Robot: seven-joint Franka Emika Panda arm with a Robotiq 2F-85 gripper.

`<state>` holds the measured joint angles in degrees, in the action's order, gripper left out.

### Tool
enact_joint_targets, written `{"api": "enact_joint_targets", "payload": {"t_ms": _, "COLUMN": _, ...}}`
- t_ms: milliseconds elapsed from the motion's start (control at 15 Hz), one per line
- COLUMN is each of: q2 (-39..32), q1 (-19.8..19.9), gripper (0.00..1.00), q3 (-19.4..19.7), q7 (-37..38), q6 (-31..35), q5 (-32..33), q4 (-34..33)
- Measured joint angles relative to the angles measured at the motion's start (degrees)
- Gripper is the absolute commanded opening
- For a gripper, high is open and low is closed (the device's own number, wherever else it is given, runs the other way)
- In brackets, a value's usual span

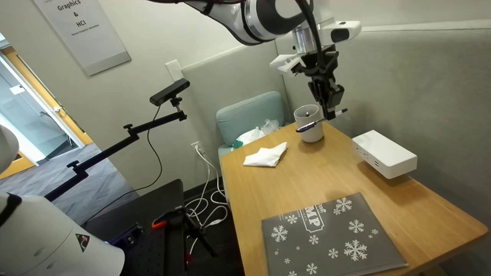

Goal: Put the pen into the white cup

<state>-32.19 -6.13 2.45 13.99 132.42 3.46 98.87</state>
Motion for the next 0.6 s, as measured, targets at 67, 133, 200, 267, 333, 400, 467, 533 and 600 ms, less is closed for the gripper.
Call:
{"api": "enact_joint_targets", "payload": {"t_ms": 67, "q2": 0.50, "q1": 0.48, "gripper": 0.10, "q3": -1.15, "q7": -3.08, "q6": -0.02, "q5": -0.45, "q4": 0.13}}
{"api": "enact_joint_targets", "payload": {"t_ms": 133, "q2": 0.66, "q1": 0.58, "gripper": 0.10, "q3": -1.51, "q7": -3.53, "q6": -0.03, "q5": -0.49, "q4": 0.08}}
{"api": "enact_joint_targets", "payload": {"t_ms": 200, "q2": 0.60, "q1": 0.56, "gripper": 0.10, "q3": -1.48, "q7": -3.46, "q6": -0.03, "q5": -0.47, "q4": 0.07}}
{"api": "enact_joint_targets", "payload": {"t_ms": 267, "q2": 0.45, "q1": 0.56, "gripper": 0.10, "q3": -1.39, "q7": -3.46, "q6": -0.03, "q5": -0.47, "q4": 0.07}}
{"api": "enact_joint_targets", "payload": {"t_ms": 333, "q2": 0.29, "q1": 0.59, "gripper": 0.03, "q3": -1.31, "q7": -3.46, "q6": -0.03, "q5": -0.47, "q4": 0.08}}
{"api": "enact_joint_targets", "payload": {"t_ms": 400, "q2": 0.19, "q1": 0.60, "gripper": 0.03, "q3": -1.27, "q7": -3.46, "q6": -0.03, "q5": -0.47, "q4": 0.07}}
{"api": "enact_joint_targets", "payload": {"t_ms": 467, "q2": 0.11, "q1": 0.60, "gripper": 0.03, "q3": -1.27, "q7": -3.46, "q6": -0.03, "q5": -0.47, "q4": 0.07}}
{"api": "enact_joint_targets", "payload": {"t_ms": 533, "q2": -0.01, "q1": 0.74, "gripper": 0.03, "q3": -1.57, "q7": -3.98, "q6": 0.45, "q5": -0.66, "q4": 0.07}}
{"api": "enact_joint_targets", "payload": {"t_ms": 600, "q2": -0.14, "q1": 1.24, "gripper": 0.03, "q3": -2.49, "q7": -5.84, "q6": 1.91, "q5": -1.72, "q4": 0.13}}
